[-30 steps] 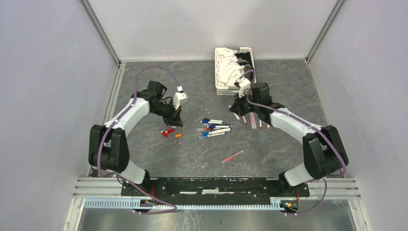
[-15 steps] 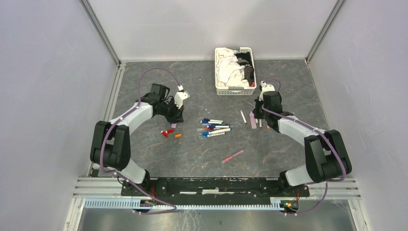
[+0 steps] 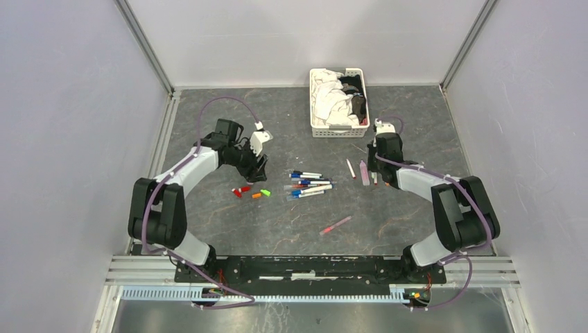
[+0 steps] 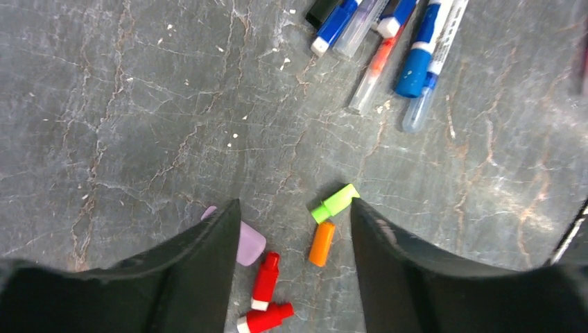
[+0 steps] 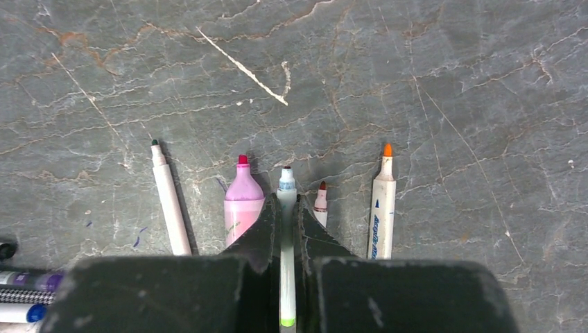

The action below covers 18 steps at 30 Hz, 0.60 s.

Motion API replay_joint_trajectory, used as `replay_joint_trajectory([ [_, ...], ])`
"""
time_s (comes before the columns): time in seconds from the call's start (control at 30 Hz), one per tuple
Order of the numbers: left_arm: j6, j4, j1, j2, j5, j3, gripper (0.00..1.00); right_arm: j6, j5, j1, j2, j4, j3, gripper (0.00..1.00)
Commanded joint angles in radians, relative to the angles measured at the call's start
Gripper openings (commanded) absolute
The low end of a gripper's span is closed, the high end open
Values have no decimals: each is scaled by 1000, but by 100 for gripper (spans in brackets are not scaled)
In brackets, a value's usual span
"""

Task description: Open the pen caps

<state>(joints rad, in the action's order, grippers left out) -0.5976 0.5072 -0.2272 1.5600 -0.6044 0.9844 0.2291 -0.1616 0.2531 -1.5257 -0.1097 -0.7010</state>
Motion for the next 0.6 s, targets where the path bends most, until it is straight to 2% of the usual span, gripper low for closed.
replay_joint_trajectory([
  [0.0, 11, 92, -3, -91, -33, 110, 74, -7, -24, -2, -27, -39, -46, 0],
  [0.03, 15, 117, -1, -102, -33, 133, 81, -5, -24, -1, -32, -40, -48, 0],
  [0.07, 16, 140, 2, -115, -33, 158, 92, -4, -24, -1, -36, -41, -48, 2],
  [0.1, 18, 161, 5, -130, -32, 183, 99, -2, -23, -2, -41, -41, -49, 6],
  [0.17, 23, 199, 15, -162, -31, 231, 100, 1, -22, -3, -44, -39, -49, 14],
  [0.23, 37, 220, 32, -199, -23, 277, 100, 1, -15, -2, -34, -43, -45, 28],
  [0.3, 101, 206, 52, -241, 9, 313, 100, 2, -10, -2, -13, -47, -41, 36],
  [0.43, 198, 147, 74, -320, 164, 335, 100, -4, 18, 0, 39, -61, -45, 46],
  [0.57, 206, 142, 100, -361, 169, 299, 100, -42, 46, 43, 87, -77, -58, 51],
])
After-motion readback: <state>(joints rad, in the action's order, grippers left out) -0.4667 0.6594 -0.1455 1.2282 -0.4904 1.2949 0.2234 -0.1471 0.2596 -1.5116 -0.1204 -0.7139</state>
